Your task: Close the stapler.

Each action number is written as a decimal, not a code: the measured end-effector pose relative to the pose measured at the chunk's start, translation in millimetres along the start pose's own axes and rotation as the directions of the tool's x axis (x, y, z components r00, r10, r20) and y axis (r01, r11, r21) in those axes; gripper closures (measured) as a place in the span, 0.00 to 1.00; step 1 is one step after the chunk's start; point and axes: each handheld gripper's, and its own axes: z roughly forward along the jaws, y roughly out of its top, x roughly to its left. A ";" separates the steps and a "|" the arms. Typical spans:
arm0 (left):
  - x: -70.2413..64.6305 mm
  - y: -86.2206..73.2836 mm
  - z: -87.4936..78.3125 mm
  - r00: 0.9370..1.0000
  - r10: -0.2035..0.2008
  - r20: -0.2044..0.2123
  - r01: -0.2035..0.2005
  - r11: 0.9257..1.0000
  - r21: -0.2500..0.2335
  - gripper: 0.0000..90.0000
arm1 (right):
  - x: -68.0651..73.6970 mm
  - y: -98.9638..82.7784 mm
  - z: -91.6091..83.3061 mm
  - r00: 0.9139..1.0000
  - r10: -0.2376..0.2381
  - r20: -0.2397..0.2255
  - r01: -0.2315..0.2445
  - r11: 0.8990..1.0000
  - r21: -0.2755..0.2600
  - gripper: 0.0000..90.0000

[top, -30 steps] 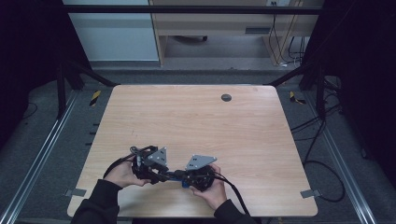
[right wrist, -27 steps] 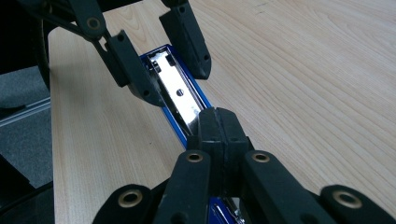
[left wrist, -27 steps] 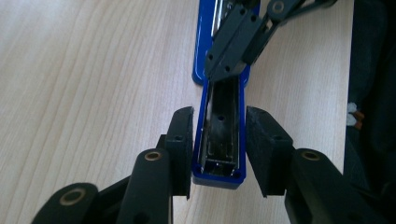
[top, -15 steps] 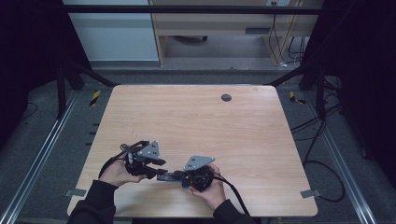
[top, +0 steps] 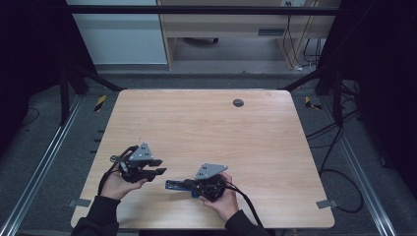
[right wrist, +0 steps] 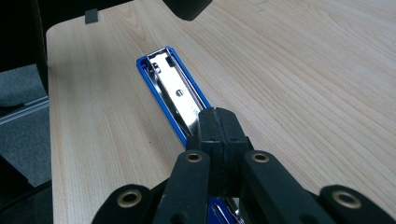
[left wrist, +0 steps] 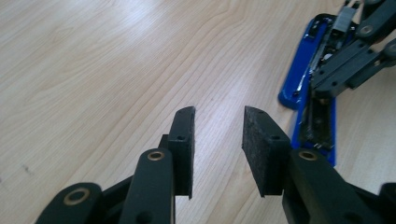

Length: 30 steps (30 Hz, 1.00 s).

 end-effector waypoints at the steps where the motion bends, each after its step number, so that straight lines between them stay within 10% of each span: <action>1: 0.5 -1.9 0.0 1.000 -0.006 -0.003 0.006 1.000 -0.002 0.72 | 0.1 0.1 -0.5 1.000 0.002 0.001 -0.002 1.000 -0.002 1.00; 30: 1.4 -44.7 0.3 0.976 -0.145 -0.160 0.135 0.988 -0.070 0.66 | -4.6 -0.4 -15.7 1.000 0.011 0.006 -0.011 0.999 -0.032 1.00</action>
